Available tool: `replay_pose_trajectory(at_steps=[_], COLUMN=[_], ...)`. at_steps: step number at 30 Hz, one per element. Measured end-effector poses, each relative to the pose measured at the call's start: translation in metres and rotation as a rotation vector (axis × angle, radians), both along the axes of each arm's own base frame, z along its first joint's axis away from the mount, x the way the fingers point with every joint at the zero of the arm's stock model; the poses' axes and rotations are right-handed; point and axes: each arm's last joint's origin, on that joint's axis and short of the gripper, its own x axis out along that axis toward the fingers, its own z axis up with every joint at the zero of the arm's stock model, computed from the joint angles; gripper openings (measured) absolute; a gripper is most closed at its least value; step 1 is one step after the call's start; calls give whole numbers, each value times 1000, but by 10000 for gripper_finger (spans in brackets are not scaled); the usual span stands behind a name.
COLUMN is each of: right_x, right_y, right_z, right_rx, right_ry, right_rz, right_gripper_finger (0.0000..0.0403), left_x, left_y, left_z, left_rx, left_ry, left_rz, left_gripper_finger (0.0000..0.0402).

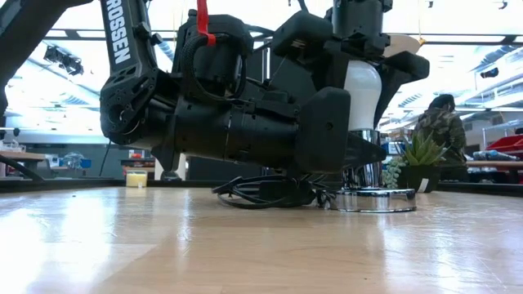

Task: Screw lightbulb
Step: Insert the light bulb into the lamp

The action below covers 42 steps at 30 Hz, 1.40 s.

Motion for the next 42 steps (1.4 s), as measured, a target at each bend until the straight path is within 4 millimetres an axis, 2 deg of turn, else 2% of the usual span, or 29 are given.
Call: replay_pose_trajectory(at_steps=[5, 12, 19, 22, 29, 42], right_x=[0, -1, 0, 0, 2, 1], right_y=[3, 5, -2, -6, -14, -8], right_z=[0, 1, 16, 24, 29, 31], right_rx=[-36, -20, -9, -2, 74, 35], right_ry=[-11, -1, 56, 64, 54, 36], right_rz=[42, 109, 208, 262, 382, 936], right_gripper_finger=[284, 338, 379, 384, 379, 375], left_x=[0, 0, 0, 1, 1, 0], left_y=[0, 0, 0, 0, 0, 0], left_z=[0, 0, 0, 0, 0, 0], left_rx=[-1, 3, 5, 5, 6, 18], left_ry=[-1, 0, 0, 1, 0, 5], left_rz=[1, 0, -6, -6, -5, -6], left_gripper_finger=[184, 184, 184, 184, 184, 184])
